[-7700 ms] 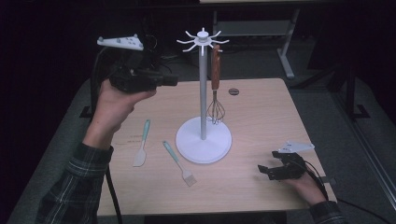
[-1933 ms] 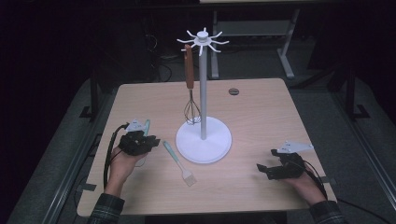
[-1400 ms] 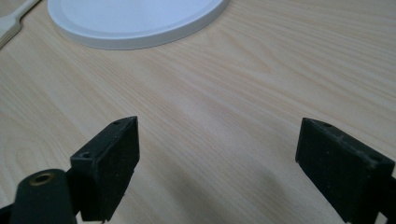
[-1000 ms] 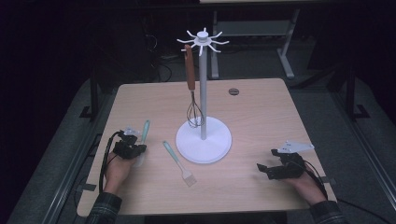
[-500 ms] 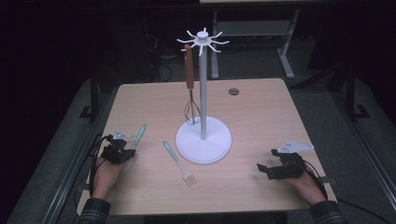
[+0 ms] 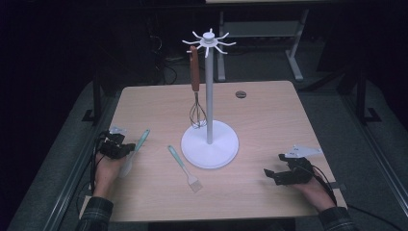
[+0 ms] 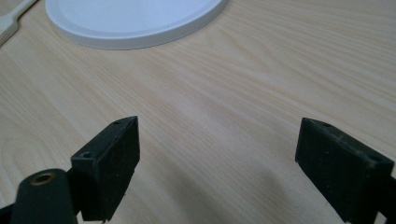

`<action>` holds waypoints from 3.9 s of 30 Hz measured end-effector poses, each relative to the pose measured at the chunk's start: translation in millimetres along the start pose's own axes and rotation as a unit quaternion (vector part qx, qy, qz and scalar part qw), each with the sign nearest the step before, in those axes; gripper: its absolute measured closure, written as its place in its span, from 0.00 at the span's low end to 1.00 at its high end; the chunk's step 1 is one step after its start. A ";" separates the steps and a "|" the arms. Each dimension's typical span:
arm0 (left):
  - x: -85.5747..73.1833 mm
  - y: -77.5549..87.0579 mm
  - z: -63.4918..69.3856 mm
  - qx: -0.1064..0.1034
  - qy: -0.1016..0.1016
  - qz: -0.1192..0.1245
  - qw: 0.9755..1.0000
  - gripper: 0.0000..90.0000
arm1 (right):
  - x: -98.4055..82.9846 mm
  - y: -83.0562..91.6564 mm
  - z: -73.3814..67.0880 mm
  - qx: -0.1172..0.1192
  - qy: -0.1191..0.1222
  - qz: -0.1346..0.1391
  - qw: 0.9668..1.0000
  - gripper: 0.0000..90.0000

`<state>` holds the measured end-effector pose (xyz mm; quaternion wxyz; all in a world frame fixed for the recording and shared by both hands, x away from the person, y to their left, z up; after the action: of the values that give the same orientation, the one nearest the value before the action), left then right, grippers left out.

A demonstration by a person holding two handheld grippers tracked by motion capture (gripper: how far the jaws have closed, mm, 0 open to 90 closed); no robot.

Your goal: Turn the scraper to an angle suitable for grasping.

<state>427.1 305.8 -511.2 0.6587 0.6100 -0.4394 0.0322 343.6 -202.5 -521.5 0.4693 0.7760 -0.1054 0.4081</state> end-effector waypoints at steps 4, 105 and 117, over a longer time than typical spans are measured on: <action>6.1 -12.4 -8.9 0.001 -0.005 -0.001 1.000 1.00 | 0.2 0.3 0.5 0.000 -0.002 -0.001 1.000 0.15; -27.6 8.8 39.7 -0.089 -0.076 0.017 0.993 0.91 | 1.4 1.3 1.3 -0.002 0.003 0.003 1.000 0.15; -19.8 24.1 36.1 -0.103 -0.030 0.059 0.992 0.91 | 2.0 2.4 1.1 0.001 -0.006 0.005 1.000 0.16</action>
<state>381.6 291.7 -509.5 0.7014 0.5124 -0.4954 0.0068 344.2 -204.3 -518.8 0.4657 0.7782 -0.1116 0.4063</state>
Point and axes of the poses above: each handheld gripper's, and its own axes: y roughly backward along the jaws, x roughly out of its top, z roughly to its right, the point moved 9 cm from there along -y, roughly forward along the jaws, and after that the axes turned 11 degrees about -y, right-handed, at the moved point
